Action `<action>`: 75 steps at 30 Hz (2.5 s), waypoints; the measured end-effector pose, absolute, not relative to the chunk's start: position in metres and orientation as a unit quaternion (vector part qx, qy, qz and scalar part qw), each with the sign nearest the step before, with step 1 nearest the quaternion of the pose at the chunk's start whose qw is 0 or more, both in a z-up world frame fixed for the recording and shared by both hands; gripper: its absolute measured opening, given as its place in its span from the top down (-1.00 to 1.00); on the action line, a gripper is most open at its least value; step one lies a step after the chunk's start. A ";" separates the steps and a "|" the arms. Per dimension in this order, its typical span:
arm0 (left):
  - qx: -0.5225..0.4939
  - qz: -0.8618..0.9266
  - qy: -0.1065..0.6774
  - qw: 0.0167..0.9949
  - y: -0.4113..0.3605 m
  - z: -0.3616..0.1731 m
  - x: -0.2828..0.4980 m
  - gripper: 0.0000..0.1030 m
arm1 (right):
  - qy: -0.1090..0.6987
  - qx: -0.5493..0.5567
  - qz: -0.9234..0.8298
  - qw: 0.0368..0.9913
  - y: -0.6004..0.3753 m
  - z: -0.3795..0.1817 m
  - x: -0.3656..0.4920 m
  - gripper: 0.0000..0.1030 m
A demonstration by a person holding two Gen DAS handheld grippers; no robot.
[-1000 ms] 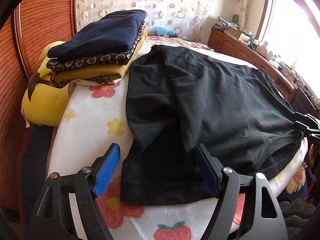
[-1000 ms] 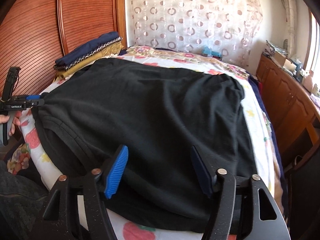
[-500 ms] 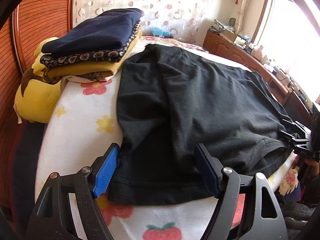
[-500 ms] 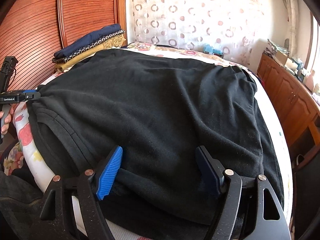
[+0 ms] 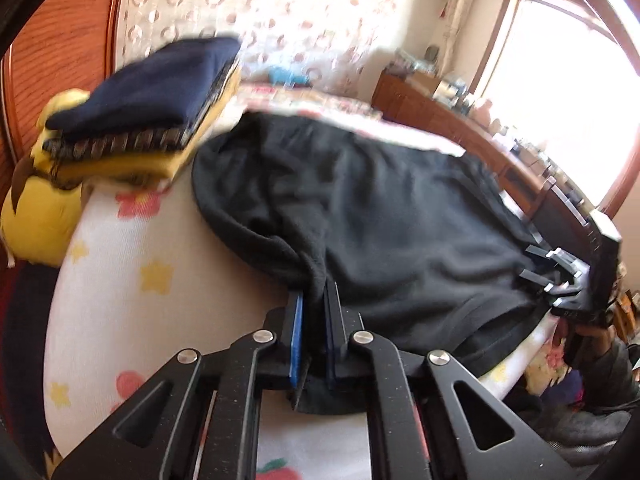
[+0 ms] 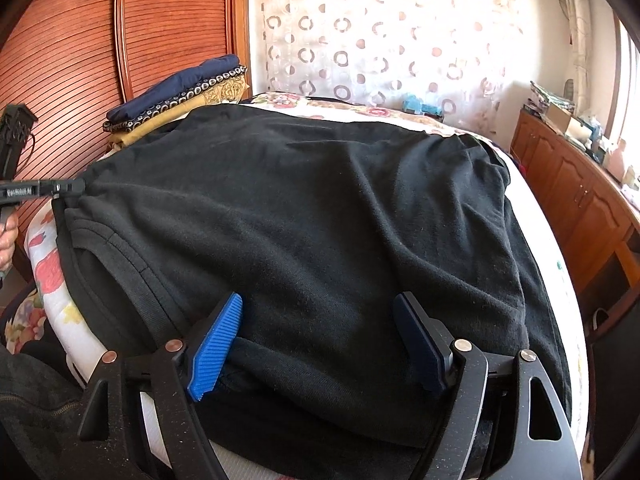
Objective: Fold small clothes
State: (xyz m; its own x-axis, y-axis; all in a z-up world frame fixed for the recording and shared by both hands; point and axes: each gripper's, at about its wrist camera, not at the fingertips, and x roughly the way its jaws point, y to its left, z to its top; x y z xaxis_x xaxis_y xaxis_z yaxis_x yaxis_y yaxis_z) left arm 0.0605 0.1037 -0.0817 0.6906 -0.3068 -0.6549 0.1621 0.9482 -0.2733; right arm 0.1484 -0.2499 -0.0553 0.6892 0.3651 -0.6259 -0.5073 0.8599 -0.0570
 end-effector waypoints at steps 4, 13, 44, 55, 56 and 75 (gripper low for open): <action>-0.083 -0.155 0.337 0.925 0.082 -0.051 0.065 0.83 | 0.328 -0.111 0.240 0.907 -0.255 -0.048 0.151 -0.55; -0.029 -0.251 0.291 0.923 -0.009 0.007 0.102 0.84 | 0.310 -0.083 0.190 0.928 -0.305 -0.021 0.145 -0.55; -0.015 -0.244 0.320 0.916 -0.031 -0.012 0.100 -0.56 | 0.310 -0.051 0.231 0.921 -0.299 -0.008 0.165 -0.54; -0.038 -0.206 0.338 0.917 -0.003 -0.041 0.097 -0.56 | 0.355 -0.079 0.253 0.897 -0.267 -0.026 0.211 0.14; -0.039 -0.205 0.340 0.917 -0.002 -0.043 0.097 -0.56 | 0.357 -0.083 0.251 0.896 -0.266 -0.026 0.212 0.19; -0.042 -0.212 0.353 0.910 -0.005 -0.059 0.092 -0.56 | 0.345 -0.147 0.283 0.883 -0.228 -0.025 0.221 0.87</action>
State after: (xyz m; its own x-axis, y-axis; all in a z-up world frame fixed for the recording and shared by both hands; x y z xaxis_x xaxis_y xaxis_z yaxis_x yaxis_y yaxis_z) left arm 0.0921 -0.0054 -0.0595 0.6609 -0.4152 -0.6252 0.3552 0.9069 -0.2267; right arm 0.2211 -0.2278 -0.0252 0.6013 0.3980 -0.6928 -0.6009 0.7967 -0.0639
